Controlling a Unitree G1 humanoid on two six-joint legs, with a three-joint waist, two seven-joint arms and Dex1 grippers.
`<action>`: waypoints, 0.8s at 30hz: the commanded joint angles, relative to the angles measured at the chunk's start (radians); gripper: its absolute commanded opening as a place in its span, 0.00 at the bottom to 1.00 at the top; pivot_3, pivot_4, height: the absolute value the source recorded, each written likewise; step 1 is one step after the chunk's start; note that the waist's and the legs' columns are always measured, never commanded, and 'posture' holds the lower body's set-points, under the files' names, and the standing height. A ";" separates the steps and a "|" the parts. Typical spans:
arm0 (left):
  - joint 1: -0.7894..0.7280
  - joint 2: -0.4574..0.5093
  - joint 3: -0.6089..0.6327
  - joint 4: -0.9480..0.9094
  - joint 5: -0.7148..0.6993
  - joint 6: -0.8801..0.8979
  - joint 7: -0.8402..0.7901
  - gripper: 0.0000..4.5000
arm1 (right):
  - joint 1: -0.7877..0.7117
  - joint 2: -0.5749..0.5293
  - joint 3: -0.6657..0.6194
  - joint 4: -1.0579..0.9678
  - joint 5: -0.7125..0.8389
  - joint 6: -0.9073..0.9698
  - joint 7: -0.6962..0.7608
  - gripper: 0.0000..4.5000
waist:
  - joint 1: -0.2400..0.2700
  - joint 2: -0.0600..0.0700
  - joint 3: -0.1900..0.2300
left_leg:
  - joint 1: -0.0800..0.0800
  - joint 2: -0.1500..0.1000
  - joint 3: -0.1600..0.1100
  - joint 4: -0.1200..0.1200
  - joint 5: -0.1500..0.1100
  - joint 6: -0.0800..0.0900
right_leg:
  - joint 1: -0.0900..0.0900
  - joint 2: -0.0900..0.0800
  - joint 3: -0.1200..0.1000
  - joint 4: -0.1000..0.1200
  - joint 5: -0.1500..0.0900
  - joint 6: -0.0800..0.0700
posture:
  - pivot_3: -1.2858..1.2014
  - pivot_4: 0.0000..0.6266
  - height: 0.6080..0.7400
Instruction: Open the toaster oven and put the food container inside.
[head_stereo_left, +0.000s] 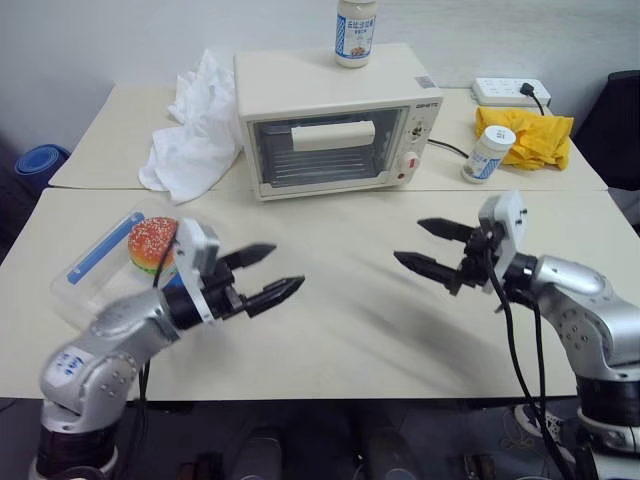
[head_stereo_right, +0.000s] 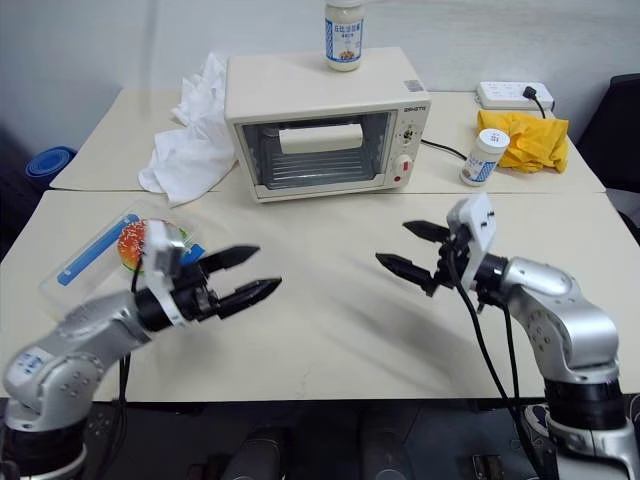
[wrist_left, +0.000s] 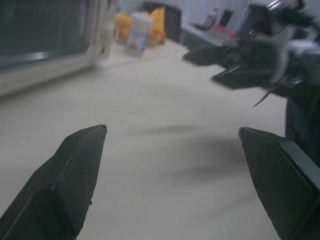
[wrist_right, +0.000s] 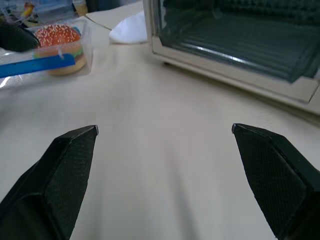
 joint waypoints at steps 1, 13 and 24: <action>-0.099 0.081 0.069 0.022 -0.089 0.037 -0.011 1.00 | -0.160 0.055 0.026 0.155 -0.063 -0.062 -0.032 1.00 | -0.003 0.000 0.000 | -0.001 0.000 0.000 0.000 0.000 0.000 | -0.001 0.000 0.000 0.000 0.000 0.000 | 0.52 0.24 1.00; -0.281 0.266 0.011 0.141 0.066 -0.045 -0.124 1.00 | -0.572 0.213 0.074 0.724 -0.222 -0.277 0.009 1.00 | -0.009 0.001 0.001 | -0.004 0.000 0.001 -0.003 0.000 -0.001 | -0.005 -0.001 0.000 -0.001 0.000 0.000 | 0.52 0.24 1.00; -0.278 0.239 -0.011 0.145 0.130 -0.088 -0.111 1.00 | -0.680 0.279 0.085 0.834 -0.259 -0.334 0.087 1.00 | -0.030 0.001 0.001 | -0.010 0.001 0.003 -0.004 0.001 -0.002 | -0.013 -0.001 0.001 0.005 0.000 0.000 | 0.52 0.24 1.00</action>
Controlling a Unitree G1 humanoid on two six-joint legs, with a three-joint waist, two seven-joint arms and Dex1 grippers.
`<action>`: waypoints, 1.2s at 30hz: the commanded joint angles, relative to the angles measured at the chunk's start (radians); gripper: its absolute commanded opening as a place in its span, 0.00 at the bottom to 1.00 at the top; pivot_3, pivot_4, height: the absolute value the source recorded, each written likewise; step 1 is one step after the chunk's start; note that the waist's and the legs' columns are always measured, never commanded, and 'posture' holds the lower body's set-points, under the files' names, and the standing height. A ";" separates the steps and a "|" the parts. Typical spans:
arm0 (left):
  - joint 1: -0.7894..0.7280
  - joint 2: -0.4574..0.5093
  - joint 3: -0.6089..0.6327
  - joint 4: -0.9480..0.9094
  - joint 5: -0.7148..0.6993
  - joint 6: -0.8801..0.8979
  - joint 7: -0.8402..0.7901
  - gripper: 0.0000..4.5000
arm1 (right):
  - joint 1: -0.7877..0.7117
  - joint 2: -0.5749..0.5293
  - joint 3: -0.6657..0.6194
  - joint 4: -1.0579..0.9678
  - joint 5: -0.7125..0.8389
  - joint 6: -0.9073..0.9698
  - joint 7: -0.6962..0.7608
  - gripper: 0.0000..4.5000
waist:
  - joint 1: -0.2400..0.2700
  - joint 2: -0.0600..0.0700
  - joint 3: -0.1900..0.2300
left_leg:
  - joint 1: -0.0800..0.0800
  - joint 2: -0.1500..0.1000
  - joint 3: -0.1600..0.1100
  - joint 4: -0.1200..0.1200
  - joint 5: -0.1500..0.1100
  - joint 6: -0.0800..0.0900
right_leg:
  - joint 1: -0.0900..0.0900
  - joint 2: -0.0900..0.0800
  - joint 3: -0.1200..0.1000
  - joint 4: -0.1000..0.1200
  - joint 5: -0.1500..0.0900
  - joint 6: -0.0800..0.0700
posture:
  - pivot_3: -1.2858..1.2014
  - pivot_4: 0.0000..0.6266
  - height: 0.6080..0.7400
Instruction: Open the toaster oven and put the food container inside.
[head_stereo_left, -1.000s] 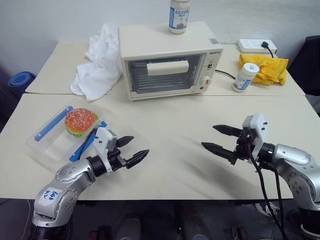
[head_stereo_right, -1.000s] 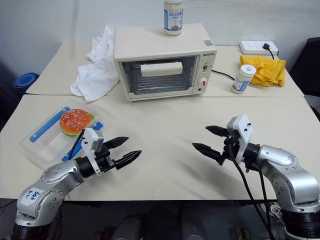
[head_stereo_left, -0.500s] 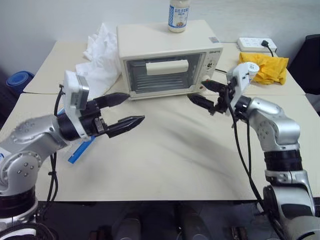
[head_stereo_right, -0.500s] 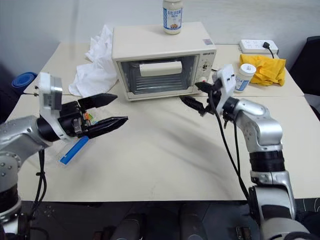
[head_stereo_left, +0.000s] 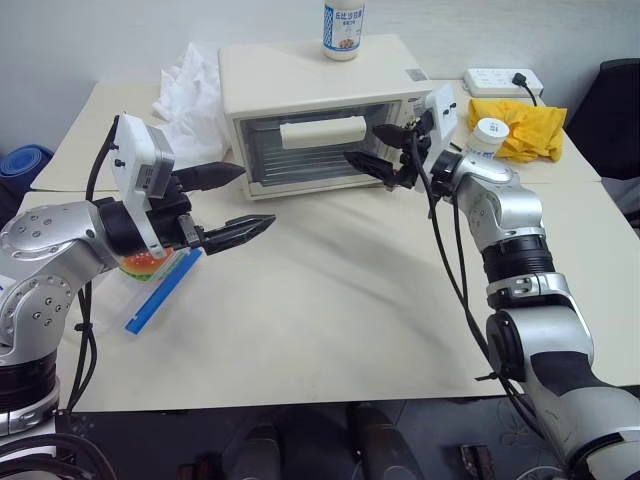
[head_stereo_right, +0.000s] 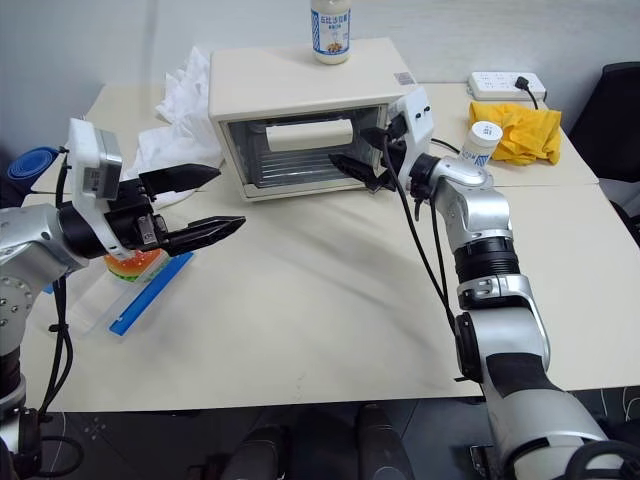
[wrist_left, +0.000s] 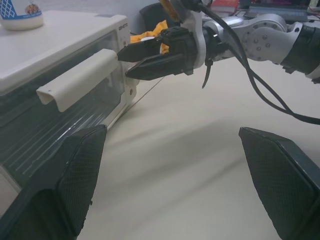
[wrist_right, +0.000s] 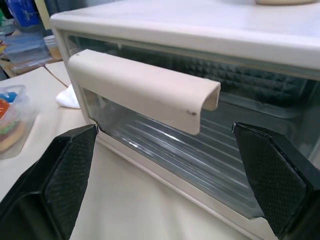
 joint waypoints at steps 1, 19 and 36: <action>-0.029 -0.023 -0.005 -0.007 0.031 -0.037 0.021 1.00 | -0.021 0.020 -0.002 -0.040 0.005 -0.003 0.028 1.00 | 0.000 0.000 0.000 | 0.000 0.000 0.000 0.000 0.000 0.000 | 0.000 0.000 0.000 0.001 0.000 0.000 | 0.52 0.24 1.00; -0.307 -0.061 -0.140 0.390 0.344 -0.226 0.033 0.91 | 0.189 0.031 0.019 -0.384 0.055 0.096 0.105 1.00 | -0.024 0.000 0.000 | 0.000 0.000 0.001 0.001 0.000 -0.001 | -0.001 0.000 0.001 0.003 0.000 0.000 | 0.52 0.24 1.00; -0.481 -0.185 -0.350 0.705 0.581 -0.450 -0.230 0.01 | 0.425 0.016 -0.007 -0.673 0.103 0.210 -0.001 1.00 | -0.023 0.000 0.000 | 0.000 0.000 0.002 0.001 0.000 -0.001 | -0.003 0.000 0.001 0.004 0.000 0.000 | 0.52 0.24 1.00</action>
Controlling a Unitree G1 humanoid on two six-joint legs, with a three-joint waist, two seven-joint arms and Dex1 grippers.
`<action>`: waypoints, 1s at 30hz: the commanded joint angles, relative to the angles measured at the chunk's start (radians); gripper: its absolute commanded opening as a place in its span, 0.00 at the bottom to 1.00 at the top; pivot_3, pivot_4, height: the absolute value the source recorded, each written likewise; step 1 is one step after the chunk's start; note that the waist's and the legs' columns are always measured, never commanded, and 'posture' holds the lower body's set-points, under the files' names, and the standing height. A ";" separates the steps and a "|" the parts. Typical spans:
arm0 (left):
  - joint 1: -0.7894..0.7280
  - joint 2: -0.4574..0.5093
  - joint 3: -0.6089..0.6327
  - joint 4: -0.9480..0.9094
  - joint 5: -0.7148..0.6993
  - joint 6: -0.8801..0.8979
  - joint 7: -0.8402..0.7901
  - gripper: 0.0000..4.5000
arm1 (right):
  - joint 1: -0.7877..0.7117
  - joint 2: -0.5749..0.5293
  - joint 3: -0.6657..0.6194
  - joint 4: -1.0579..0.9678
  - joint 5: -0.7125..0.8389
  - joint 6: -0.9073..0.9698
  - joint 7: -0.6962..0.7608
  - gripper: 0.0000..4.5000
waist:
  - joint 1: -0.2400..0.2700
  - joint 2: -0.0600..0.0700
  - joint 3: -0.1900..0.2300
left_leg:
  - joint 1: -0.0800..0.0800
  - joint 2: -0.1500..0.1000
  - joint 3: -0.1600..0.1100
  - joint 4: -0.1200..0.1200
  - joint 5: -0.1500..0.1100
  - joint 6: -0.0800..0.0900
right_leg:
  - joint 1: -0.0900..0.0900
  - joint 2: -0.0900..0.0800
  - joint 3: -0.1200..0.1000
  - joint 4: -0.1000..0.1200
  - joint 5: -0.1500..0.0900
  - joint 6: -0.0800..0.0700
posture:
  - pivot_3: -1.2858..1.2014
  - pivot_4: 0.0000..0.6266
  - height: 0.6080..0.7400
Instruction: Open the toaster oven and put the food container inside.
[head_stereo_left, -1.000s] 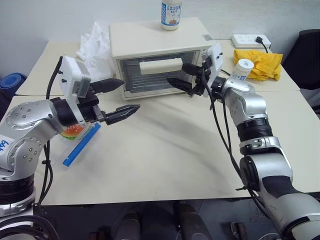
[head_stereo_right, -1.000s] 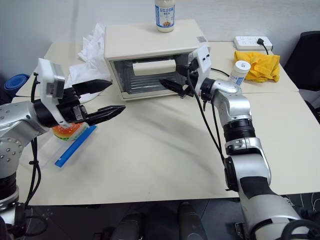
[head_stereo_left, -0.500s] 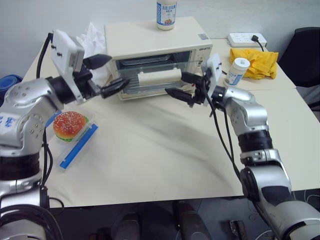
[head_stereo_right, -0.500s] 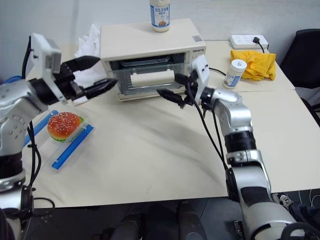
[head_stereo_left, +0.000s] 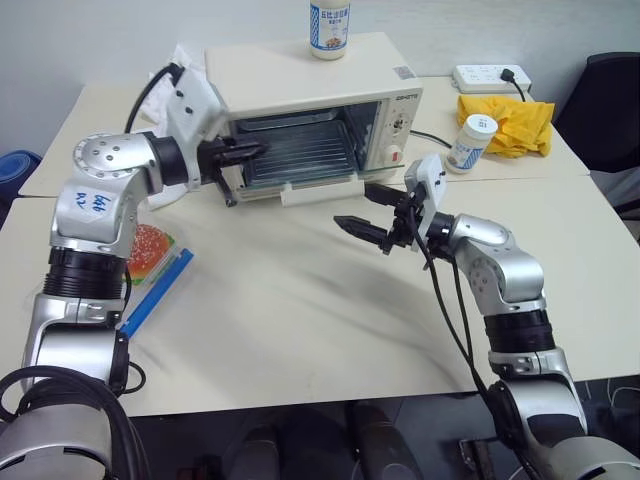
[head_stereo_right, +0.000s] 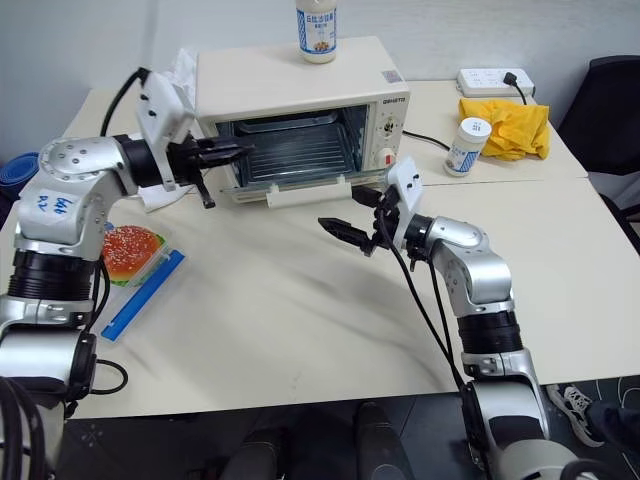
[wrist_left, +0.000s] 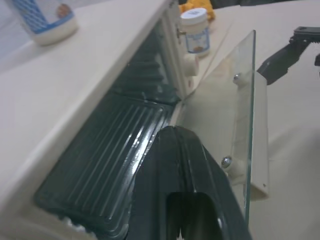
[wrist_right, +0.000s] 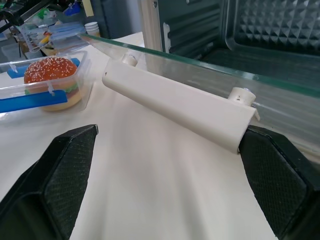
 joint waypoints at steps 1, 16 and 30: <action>-0.015 -0.013 -0.022 0.013 0.049 -0.041 -0.023 0.01 | 0.016 -0.002 -0.025 -0.110 0.054 0.021 -0.018 1.00 | 0.000 0.000 0.000 | 0.000 0.000 0.000 0.000 0.000 0.000 | 0.000 0.000 0.000 0.000 0.000 0.000 | 0.52 0.24 1.00; 0.100 -0.051 -0.077 -0.025 0.136 -0.049 -0.075 0.01 | 0.469 -0.336 -0.273 -0.618 0.315 0.273 0.021 1.00 | 0.052 0.000 0.000 | -0.001 -0.001 0.000 0.005 -0.001 0.002 | 0.001 -0.001 0.000 -0.002 0.000 0.001 | 0.52 0.24 1.00; 0.167 -0.126 -0.173 -0.080 0.295 -0.007 0.014 0.01 | 0.408 -0.421 -0.363 -0.757 0.658 0.366 -0.147 1.00 | 0.058 0.000 0.000 | 0.005 -0.001 -0.003 0.004 0.000 0.003 | 0.009 0.001 0.000 -0.003 0.000 0.001 | 0.52 0.24 1.00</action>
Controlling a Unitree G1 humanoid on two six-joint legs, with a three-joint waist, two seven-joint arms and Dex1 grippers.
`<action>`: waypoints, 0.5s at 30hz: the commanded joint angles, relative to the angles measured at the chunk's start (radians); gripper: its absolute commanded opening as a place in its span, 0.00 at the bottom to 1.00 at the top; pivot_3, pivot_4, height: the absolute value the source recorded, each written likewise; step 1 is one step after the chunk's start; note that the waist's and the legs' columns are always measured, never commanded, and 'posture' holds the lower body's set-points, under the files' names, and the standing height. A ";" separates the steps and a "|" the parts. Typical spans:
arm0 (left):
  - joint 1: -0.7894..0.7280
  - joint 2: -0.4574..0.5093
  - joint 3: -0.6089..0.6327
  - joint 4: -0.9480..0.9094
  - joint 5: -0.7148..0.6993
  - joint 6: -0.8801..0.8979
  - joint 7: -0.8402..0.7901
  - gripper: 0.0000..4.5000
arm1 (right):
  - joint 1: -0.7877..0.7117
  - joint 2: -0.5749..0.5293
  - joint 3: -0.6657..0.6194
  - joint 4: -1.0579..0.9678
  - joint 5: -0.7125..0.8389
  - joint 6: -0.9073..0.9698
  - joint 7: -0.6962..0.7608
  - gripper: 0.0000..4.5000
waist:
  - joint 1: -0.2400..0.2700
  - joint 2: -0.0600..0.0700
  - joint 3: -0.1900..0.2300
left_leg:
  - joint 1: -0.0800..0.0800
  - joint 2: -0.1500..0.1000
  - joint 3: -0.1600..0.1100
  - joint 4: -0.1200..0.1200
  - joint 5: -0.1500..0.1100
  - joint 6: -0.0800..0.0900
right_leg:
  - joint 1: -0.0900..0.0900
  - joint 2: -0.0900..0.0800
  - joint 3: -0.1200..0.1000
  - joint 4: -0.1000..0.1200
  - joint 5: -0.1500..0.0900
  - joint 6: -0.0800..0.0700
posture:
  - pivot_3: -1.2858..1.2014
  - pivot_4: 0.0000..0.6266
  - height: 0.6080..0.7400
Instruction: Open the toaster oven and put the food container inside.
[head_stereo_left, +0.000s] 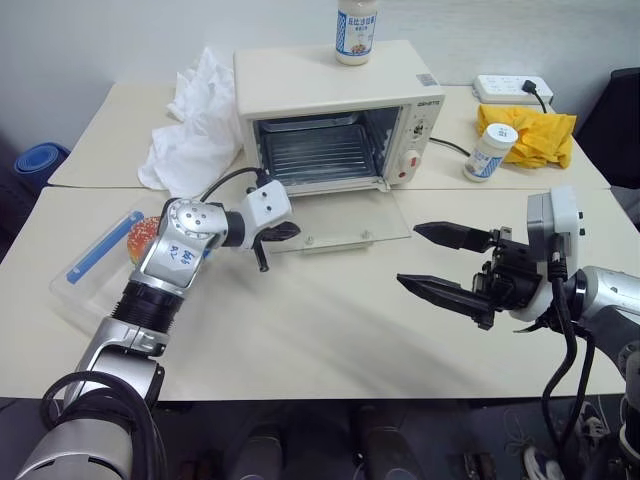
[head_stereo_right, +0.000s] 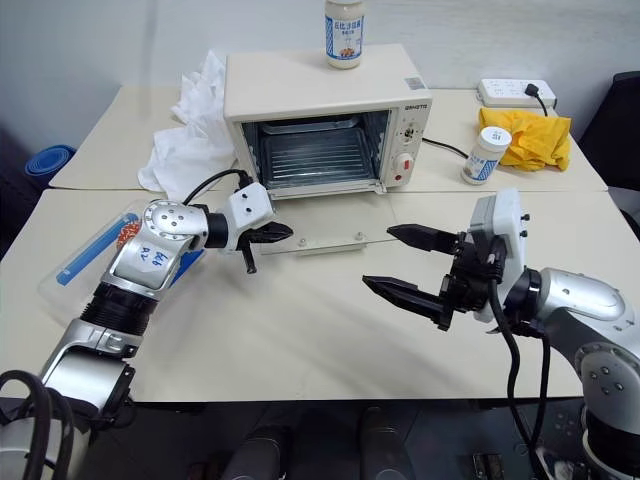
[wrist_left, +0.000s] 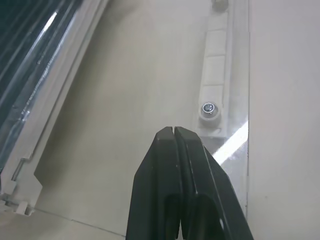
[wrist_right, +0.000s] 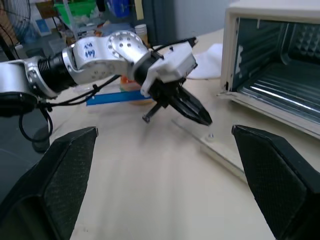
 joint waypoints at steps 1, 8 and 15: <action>0.010 0.005 0.024 -0.082 -0.004 0.041 0.001 0.01 | -0.024 -0.037 -0.014 -0.017 0.034 -0.011 -0.020 1.00 | 0.002 0.000 0.000 | -0.001 0.000 0.000 0.000 0.000 0.000 | 0.000 0.000 0.000 0.000 0.000 0.000 | 0.52 0.24 1.00; 0.189 0.160 0.297 -0.501 -0.276 0.457 -0.064 0.40 | -0.085 -0.073 0.064 0.075 -0.026 -0.049 0.042 1.00 | -0.009 0.000 0.000 | 0.000 0.002 0.001 -0.002 0.000 0.000 | -0.003 0.001 0.000 0.002 -0.001 -0.001 | 0.52 0.24 1.00; 0.501 0.225 0.818 -0.879 -0.471 0.938 0.042 0.89 | -0.211 -0.075 0.196 0.231 -0.125 -0.116 0.192 1.00 | -0.007 0.000 0.000 | 0.000 0.002 0.001 -0.001 0.000 0.000 | -0.002 0.000 -0.001 0.002 -0.001 -0.001 | 0.52 0.24 1.00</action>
